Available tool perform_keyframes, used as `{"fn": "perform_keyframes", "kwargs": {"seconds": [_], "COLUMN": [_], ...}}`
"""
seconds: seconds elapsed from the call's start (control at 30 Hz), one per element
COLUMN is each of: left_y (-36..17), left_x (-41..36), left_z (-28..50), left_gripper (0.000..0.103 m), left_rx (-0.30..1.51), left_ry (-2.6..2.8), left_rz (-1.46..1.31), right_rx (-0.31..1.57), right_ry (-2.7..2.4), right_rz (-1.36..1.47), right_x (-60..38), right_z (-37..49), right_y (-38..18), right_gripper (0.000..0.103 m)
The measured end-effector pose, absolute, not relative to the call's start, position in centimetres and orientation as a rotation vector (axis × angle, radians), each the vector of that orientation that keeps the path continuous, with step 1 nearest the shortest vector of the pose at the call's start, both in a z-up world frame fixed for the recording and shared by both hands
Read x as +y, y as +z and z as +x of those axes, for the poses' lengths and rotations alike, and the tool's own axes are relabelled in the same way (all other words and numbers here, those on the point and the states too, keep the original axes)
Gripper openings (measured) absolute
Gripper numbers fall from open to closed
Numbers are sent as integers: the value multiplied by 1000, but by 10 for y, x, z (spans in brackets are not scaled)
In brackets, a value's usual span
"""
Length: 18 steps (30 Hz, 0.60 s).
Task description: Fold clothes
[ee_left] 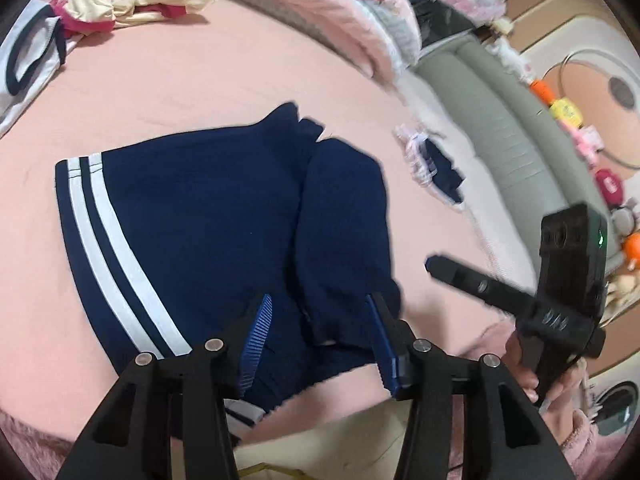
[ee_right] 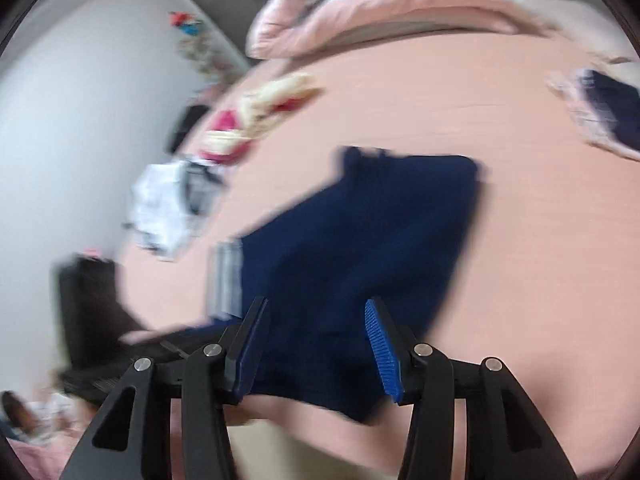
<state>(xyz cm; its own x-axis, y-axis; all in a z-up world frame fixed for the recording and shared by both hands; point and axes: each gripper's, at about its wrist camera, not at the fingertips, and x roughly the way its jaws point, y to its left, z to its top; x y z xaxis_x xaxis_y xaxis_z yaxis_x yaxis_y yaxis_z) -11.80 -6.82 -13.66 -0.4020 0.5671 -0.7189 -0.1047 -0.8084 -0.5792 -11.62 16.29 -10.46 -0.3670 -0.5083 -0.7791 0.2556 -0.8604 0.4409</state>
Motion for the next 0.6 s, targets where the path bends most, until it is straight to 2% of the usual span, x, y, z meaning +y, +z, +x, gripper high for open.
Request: {"fn": "perform_keyframes", "kwargs": {"seconds": [0.17,0.3,0.37,0.4,0.5,0.6], "left_y": [-124,-138,-148,-151,-155,-154], "left_x": [-54,-35,-28,-24,-12,-3], "left_z": [-116,-131,-138,-139,-141,-145], "left_gripper": [44,44,39,31,25,10], "left_rx": [-561,-426,-378,-401,-411,-347], "left_ry": [2250,2260,2273,2247,2202,2232], "left_rz": [-1371,-1524,-1617,-1615,-1608,-1604], "right_rx": [-383,-389,-370,-348,-271,-275], "right_ry": [-2260,-2257,-2263,-2268,-2306,-2313], "right_rz": [1588,1600,1598,1600,1625,1638], "right_x": [189,190,188,185,182,187], "right_z": [-112,-113,-116,-117,-115,-111], "right_y": [-153,-164,-163,-163,-161,-162], "right_gripper": [49,49,49,49,49,49]}}
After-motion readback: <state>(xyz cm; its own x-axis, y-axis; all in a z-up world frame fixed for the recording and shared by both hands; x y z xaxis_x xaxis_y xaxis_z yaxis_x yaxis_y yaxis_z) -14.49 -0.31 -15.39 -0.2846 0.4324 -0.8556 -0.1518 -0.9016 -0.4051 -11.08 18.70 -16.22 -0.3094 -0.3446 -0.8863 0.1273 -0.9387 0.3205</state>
